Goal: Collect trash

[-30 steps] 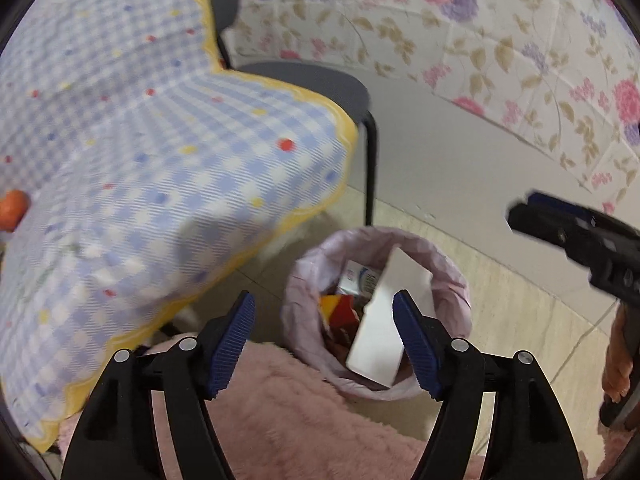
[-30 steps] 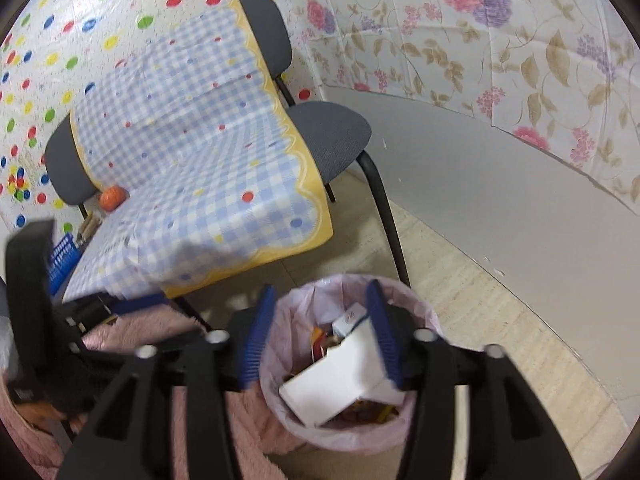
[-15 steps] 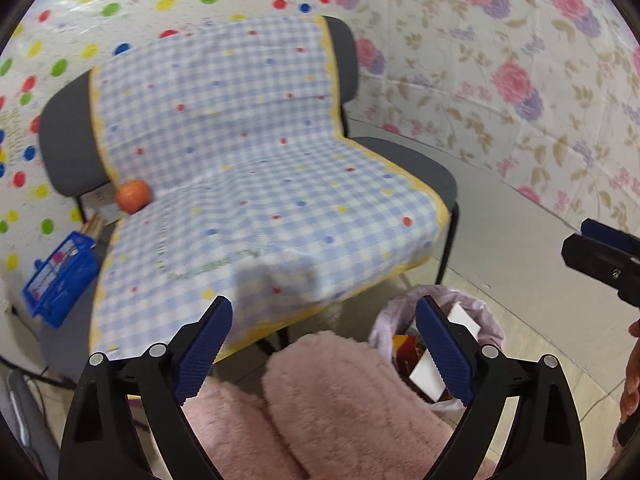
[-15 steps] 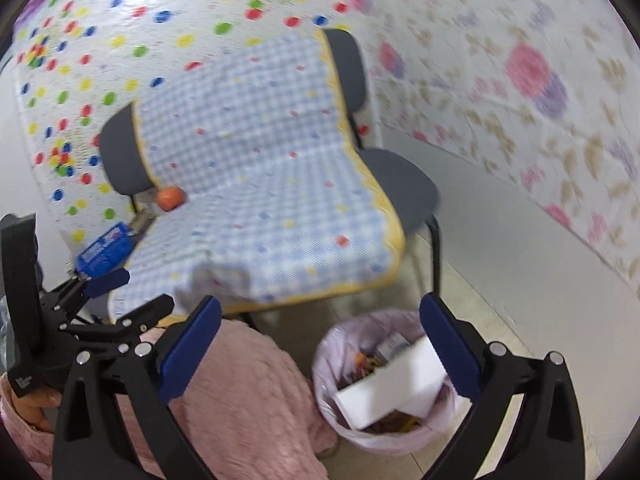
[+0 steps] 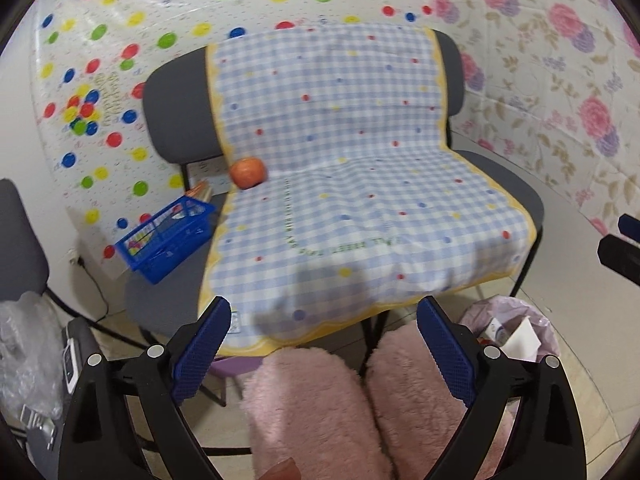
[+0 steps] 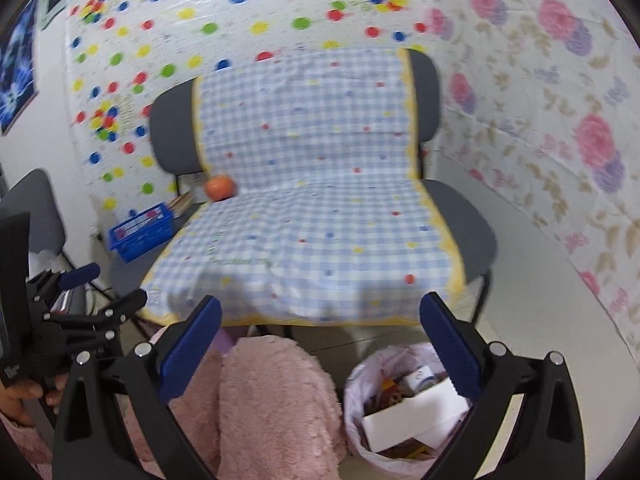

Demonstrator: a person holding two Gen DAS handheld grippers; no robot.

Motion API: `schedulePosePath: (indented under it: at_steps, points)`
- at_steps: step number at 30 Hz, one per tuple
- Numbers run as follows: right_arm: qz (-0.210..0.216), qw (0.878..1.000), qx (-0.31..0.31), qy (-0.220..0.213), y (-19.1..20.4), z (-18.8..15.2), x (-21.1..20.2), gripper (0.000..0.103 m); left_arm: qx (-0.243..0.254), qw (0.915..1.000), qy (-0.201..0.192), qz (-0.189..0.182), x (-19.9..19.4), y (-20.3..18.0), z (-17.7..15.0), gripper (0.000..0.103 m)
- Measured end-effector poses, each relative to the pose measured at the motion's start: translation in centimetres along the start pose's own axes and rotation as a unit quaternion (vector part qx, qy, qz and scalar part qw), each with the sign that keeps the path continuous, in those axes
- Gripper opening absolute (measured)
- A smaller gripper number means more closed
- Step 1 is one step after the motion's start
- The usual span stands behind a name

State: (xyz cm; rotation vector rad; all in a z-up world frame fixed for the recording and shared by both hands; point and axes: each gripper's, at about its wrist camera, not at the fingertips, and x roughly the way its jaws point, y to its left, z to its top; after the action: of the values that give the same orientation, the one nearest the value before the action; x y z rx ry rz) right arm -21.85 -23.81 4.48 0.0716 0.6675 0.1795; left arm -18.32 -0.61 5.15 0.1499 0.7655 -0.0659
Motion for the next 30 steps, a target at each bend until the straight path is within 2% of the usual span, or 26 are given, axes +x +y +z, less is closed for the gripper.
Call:
schedulePosePath:
  at_steps: [7, 30]
  points:
    - [0.006, 1.0, -0.011, 0.005, 1.3, 0.4, 0.8, 0.097, -0.023, 0.9996, 0.004, 0.018, 0.1, 2.2, 0.0, 0.093]
    - [0.002, 1.0, -0.017, 0.012, 1.9, 0.4, 1.8, 0.097, -0.02, 0.9996, 0.0, 0.021, 0.4, 2.1, 0.4, 0.093]
